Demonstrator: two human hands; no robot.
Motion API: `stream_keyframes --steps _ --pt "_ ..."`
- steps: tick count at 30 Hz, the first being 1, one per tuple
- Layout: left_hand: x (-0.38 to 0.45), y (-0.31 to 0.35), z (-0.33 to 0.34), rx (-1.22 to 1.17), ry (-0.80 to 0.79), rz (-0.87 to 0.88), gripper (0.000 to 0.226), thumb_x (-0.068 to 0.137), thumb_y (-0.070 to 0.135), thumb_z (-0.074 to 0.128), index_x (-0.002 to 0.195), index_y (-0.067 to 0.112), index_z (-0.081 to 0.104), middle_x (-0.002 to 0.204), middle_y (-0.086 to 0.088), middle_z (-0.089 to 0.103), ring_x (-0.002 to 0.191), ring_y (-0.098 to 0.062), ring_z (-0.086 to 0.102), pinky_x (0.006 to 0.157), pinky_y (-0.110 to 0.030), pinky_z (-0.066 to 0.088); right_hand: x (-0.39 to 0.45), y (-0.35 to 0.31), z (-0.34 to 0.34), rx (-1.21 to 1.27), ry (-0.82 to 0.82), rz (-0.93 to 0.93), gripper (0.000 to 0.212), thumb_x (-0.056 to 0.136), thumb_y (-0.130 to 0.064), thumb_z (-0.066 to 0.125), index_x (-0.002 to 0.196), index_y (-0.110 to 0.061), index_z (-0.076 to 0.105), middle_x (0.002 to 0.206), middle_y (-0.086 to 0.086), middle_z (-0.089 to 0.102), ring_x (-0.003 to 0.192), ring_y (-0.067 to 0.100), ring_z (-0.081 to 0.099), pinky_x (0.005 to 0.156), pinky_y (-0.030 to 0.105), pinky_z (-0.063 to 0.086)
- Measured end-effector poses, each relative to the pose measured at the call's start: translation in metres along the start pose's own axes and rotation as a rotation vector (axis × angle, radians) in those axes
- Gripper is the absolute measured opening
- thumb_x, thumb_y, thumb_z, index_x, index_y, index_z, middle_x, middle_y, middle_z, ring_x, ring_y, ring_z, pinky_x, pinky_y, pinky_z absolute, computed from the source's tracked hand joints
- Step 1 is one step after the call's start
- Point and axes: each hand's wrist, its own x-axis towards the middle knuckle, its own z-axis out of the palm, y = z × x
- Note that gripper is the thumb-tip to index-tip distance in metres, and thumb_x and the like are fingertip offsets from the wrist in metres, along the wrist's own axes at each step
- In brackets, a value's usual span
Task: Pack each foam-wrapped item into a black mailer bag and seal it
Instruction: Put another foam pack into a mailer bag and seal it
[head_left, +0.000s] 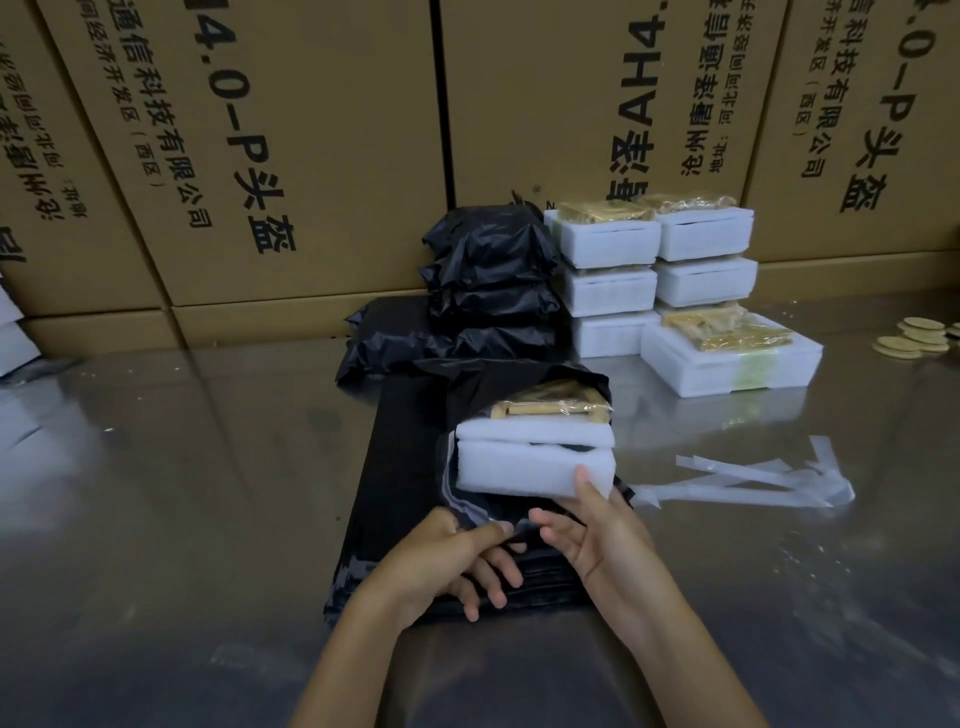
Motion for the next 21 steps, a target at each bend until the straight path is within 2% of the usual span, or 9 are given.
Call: stream_keyframes --steps 3,6,8,10,13,15,17,19,21 --pt "0.0 0.002 -0.006 -0.053 0.148 -0.039 0.033 0.096 0.032 0.065 0.108 0.002 0.067 0.086 -0.017 0.075 0.056 -0.021 0.066 0.039 -0.026 0.046 0.001 0.006 0.0 -0.135 0.018 -0.012 0.036 0.099 -0.023 0.061 0.132 -0.015 0.05 0.1 0.007 0.077 0.076 0.032 0.076 0.057 0.029 0.059" --pt "0.003 0.0 -0.015 -0.036 0.569 0.048 0.031 0.091 0.028 0.07 0.109 0.006 0.057 0.083 -0.014 0.07 0.049 -0.018 0.06 0.038 -0.028 0.045 -0.001 0.008 0.001 -0.319 0.034 -0.001 0.043 0.097 -0.029 0.065 0.135 -0.018 0.047 0.1 0.001 0.077 0.066 0.034 0.074 0.053 0.032 0.059" --pt "0.005 -0.002 -0.021 0.082 0.788 0.151 0.038 0.089 0.026 0.071 0.117 0.017 0.047 0.095 -0.009 0.064 0.06 -0.018 0.062 0.048 -0.03 0.05 -0.002 0.008 0.002 -0.472 0.083 -0.033 0.051 0.094 -0.035 0.068 0.136 -0.018 0.046 0.091 -0.007 0.077 0.056 0.029 0.071 0.048 0.031 0.056" --pt "0.008 -0.006 -0.024 0.204 0.897 0.267 0.05 0.088 0.023 0.071 0.13 0.023 0.044 0.112 -0.003 0.058 0.086 -0.016 0.062 0.067 -0.029 0.051 -0.002 0.008 -0.001 -0.732 0.219 -0.137 0.057 0.09 -0.045 0.071 0.134 -0.02 0.047 0.079 -0.009 0.075 0.052 0.02 0.067 0.047 0.03 0.052" --pt "0.014 -0.005 -0.02 0.399 0.931 0.452 0.053 0.091 0.017 0.067 0.141 0.02 0.047 0.133 0.001 0.049 0.12 -0.015 0.05 0.097 -0.033 0.046 -0.003 0.008 -0.009 -1.325 0.501 -0.43 0.056 0.077 -0.061 0.075 0.113 -0.032 0.044 0.083 -0.013 0.06 0.074 0.012 0.061 0.051 0.03 0.044" --pt "0.019 0.0 -0.015 0.55 0.934 0.555 0.05 0.094 0.011 0.061 0.141 0.018 0.05 0.14 0.002 0.047 0.128 -0.015 0.043 0.107 -0.036 0.038 -0.001 0.006 -0.012 -1.405 0.555 -0.621 0.063 0.068 -0.06 0.082 0.107 -0.031 0.041 0.098 -0.014 0.045 0.089 0.011 0.05 0.052 0.023 0.035" --pt "0.024 0.005 -0.013 0.696 0.928 0.615 0.051 0.092 0.001 0.056 0.14 0.018 0.053 0.142 0.003 0.047 0.13 -0.016 0.042 0.108 -0.034 0.033 0.004 0.005 -0.016 -1.414 0.53 -0.749 0.067 0.063 -0.055 0.087 0.108 -0.025 0.048 0.11 -0.008 0.043 0.101 0.015 0.045 0.069 0.026 0.042" --pt "0.029 0.007 -0.017 0.776 0.872 0.645 0.053 0.09 -0.007 0.053 0.136 0.017 0.058 0.139 0.003 0.053 0.127 -0.017 0.047 0.104 -0.028 0.031 0.009 0.006 -0.022 -1.459 0.499 -0.694 0.062 0.066 -0.058 0.084 0.11 -0.024 0.057 0.136 -0.001 0.045 0.126 0.023 0.041 0.095 0.041 0.04" --pt "0.029 0.007 -0.023 0.722 0.781 0.638 0.048 0.091 -0.009 0.05 0.129 0.017 0.063 0.128 0.003 0.062 0.116 -0.015 0.056 0.097 -0.021 0.037 0.014 0.004 -0.027 -1.488 0.418 -0.531 0.066 0.073 -0.067 0.075 0.125 -0.028 0.059 0.158 -0.002 0.031 0.146 0.021 0.022 0.112 0.047 0.027"
